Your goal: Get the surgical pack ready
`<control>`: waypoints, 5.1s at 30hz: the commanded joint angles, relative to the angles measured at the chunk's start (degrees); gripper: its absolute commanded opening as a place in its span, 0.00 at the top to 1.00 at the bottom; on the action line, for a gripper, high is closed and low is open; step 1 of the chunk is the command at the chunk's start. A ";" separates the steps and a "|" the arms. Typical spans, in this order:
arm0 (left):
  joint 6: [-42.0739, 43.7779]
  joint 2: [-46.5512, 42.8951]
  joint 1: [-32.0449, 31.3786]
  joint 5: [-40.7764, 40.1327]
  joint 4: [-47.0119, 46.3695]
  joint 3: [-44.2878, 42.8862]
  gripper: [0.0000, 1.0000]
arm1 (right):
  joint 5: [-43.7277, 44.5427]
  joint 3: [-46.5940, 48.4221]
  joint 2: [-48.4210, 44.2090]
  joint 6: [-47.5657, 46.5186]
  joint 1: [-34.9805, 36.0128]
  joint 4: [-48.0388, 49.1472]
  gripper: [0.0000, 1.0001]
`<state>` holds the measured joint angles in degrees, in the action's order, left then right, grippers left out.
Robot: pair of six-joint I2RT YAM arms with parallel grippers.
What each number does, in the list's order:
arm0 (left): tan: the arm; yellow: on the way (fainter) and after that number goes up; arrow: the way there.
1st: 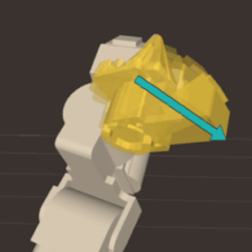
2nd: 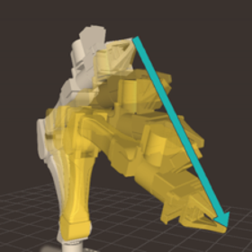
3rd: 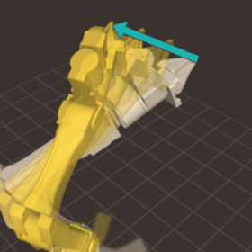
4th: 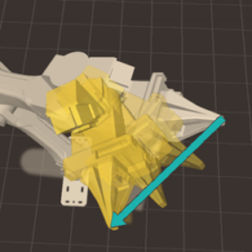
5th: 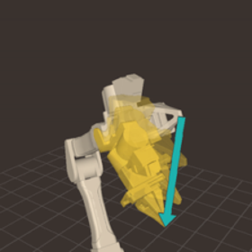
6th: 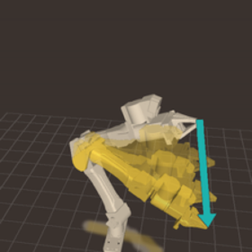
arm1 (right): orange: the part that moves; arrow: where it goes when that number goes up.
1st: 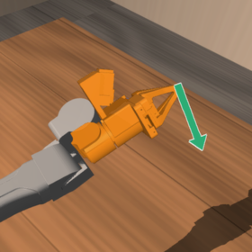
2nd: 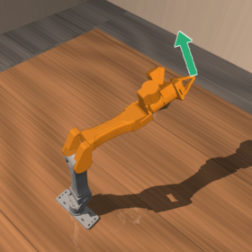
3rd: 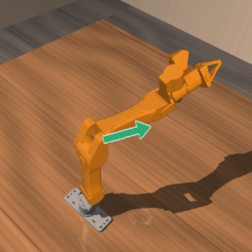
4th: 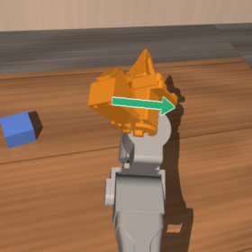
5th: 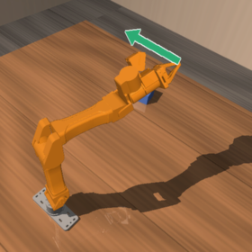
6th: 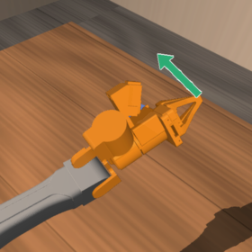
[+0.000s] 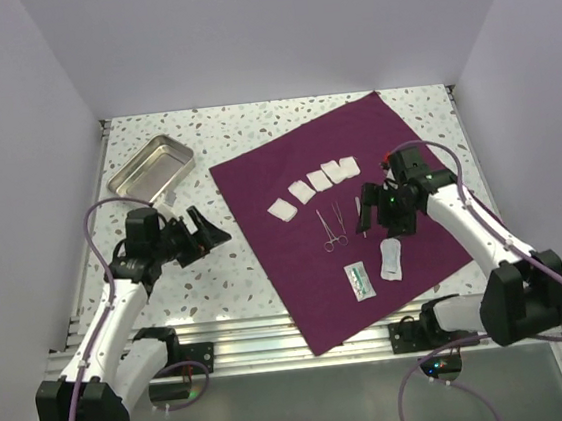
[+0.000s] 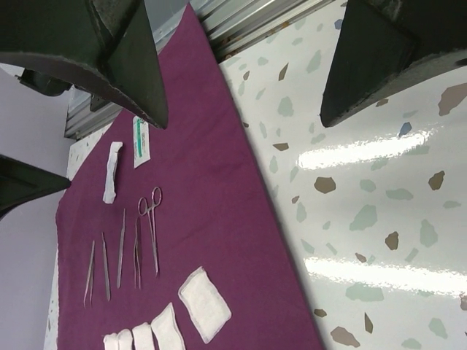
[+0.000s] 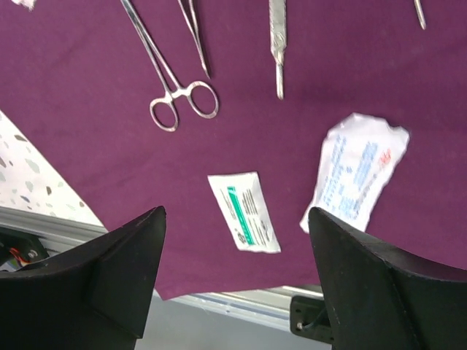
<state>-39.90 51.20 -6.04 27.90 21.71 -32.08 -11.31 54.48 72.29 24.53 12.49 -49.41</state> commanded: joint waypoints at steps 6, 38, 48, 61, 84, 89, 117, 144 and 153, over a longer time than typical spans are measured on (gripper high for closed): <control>4.65 2.49 0.24 -0.21 3.33 -3.08 0.15 | 2.96 10.55 13.21 -3.44 9.12 4.05 0.26; 10.55 17.09 -6.08 -1.09 4.65 -14.51 0.39 | 13.34 27.61 40.65 -10.82 12.47 3.18 0.70; 9.32 17.62 -8.02 -0.05 3.51 -15.21 0.44 | 15.35 29.02 41.97 -10.65 12.38 2.39 1.00; -7.80 17.53 -9.69 16.30 -31.49 -11.88 0.24 | -46.14 12.27 21.06 9.99 12.82 29.73 1.00; -19.51 21.48 -16.81 13.32 -42.81 -7.56 0.51 | -47.75 2.47 12.61 27.23 15.63 57.93 1.00; -21.70 22.19 -17.33 14.11 -46.32 -6.77 0.55 | -48.01 2.12 12.79 27.23 15.98 58.28 1.00; 15.09 39.31 -11.71 -4.66 7.16 -41.55 1.00 | -19.99 22.07 18.86 -2.02 16.25 7.95 0.28; 70.23 68.85 -1.34 -63.60 -2.03 -65.75 1.00 | -21.56 -0.26 8.30 -2.12 12.74 18.74 0.28; 68.11 71.85 2.61 -59.10 -2.29 -63.91 1.00 | -22.45 7.92 13.84 -3.53 9.22 13.46 0.28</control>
<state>28.12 123.22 -4.58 -33.08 22.24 -95.98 -32.73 58.76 85.32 21.91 21.93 -34.11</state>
